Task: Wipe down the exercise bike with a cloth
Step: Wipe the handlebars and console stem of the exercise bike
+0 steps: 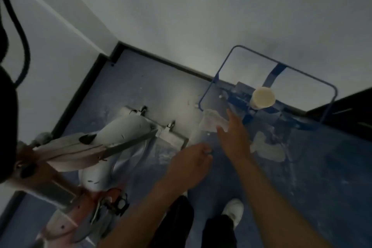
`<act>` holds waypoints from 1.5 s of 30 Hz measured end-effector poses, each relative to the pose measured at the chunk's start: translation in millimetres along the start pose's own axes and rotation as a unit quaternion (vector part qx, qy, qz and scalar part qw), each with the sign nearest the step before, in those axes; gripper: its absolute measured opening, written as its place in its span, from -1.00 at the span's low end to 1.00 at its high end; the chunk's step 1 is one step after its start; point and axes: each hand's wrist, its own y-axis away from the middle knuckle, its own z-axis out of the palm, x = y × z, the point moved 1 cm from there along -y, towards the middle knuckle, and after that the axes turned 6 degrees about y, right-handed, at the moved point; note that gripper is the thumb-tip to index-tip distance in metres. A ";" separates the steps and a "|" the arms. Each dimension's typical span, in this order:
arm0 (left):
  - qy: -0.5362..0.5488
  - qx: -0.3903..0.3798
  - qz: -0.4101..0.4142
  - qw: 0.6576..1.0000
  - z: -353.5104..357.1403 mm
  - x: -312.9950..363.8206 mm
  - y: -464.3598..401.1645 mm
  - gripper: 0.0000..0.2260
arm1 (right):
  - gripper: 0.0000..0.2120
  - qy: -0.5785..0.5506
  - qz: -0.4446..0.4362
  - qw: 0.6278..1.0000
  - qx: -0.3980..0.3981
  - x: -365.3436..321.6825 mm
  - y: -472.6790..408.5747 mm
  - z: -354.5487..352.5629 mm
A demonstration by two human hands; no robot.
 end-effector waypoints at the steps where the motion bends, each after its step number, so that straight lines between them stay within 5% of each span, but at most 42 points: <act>1: 0.006 0.006 -0.005 1.000 3.0 -3.7 -5.0 -0.84 | -0.40 0.009 -0.003 1.000 -0.007 4.9 -7.2 7.8; 4: 0.005 0.023 -0.019 1.000 4.2 -5.7 -15.5 -0.81 | -0.56 0.046 -0.008 0.998 -0.030 19.8 -17.2 19.1; 9: 0.014 0.068 -0.001 0.998 -0.1 -9.8 -23.6 -0.75 | -0.79 0.009 -0.034 0.998 0.059 25.0 -16.7 8.8; 17: 0.089 0.181 0.038 0.979 -37.8 21.8 -1.3 -0.25 | -0.72 -0.126 -0.106 0.982 0.089 -44.0 55.4 -62.8; 23: 0.069 0.222 0.072 0.970 -89.1 64.3 67.0 -0.68 | -0.72 -0.171 -0.140 0.971 0.090 -100.3 125.9 -124.4; 29: 0.210 0.285 0.166 0.920 -136.9 93.6 181.9 -0.73 | -0.68 -0.159 -0.192 0.968 0.041 -149.6 173.4 -139.6; 34: 0.297 0.319 0.161 0.886 -160.3 77.5 264.5 -0.65 | -0.70 -0.130 -0.261 0.957 0.011 -196.3 211.3 -123.3; 36: 0.321 0.332 0.147 0.875 -169.8 64.6 290.0 -0.77 | -0.75 -0.116 -0.286 0.951 0.003 -215.8 226.5 -111.6; 45: 0.277 0.382 0.120 0.873 -220.4 -26.2 367.5 -0.88 | -0.73 -0.011 -0.408 0.913 0.009 -285.7 262.4 -37.2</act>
